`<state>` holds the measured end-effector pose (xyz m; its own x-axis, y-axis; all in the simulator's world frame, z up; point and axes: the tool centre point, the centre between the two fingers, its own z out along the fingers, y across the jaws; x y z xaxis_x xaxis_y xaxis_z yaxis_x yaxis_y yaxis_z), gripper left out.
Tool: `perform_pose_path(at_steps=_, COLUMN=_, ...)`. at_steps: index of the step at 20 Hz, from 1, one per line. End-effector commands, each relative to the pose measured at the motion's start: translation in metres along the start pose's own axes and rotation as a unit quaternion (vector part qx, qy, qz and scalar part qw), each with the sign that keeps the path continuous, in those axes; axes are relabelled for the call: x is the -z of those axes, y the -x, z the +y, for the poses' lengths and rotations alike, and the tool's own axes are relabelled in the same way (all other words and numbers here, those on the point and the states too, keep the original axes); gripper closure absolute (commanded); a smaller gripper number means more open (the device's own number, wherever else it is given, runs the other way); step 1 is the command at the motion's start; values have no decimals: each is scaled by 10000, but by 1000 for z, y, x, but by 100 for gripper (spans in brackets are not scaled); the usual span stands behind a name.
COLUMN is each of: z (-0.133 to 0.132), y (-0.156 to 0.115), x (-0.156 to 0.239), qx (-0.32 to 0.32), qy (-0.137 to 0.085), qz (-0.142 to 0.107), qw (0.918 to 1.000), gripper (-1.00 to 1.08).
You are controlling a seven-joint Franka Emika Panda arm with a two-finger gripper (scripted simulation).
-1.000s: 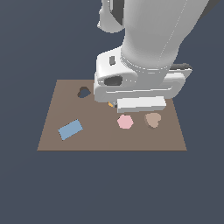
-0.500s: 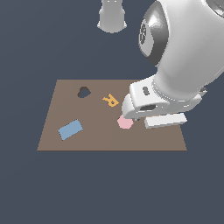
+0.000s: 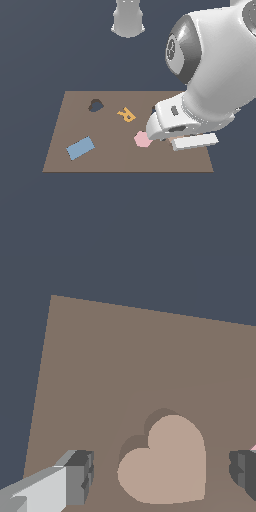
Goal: Insert a designated object into the corresponding slot on a board.
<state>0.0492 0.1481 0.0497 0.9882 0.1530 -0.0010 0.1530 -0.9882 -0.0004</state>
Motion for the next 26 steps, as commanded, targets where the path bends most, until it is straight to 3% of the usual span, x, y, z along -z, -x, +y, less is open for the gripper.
perform_pose_path(at_steps=1, z=0, y=0, x=-2, qx=0, qy=0, qz=0, qw=10000, gripper=-92)
perform_pose_path(at_steps=9, z=0, y=-1, x=-20, qx=-2, qy=2, qz=4, qw=10000, gripper=-92)
perform_pose_path(at_steps=10, z=0, y=-1, x=-20, qx=-2, qy=2, qz=4, qw=10000, gripper=108)
perform_pose_path(at_steps=26, z=3, y=-3, x=-19, qx=-123, qy=3, qz=7, qw=9999, gripper=108)
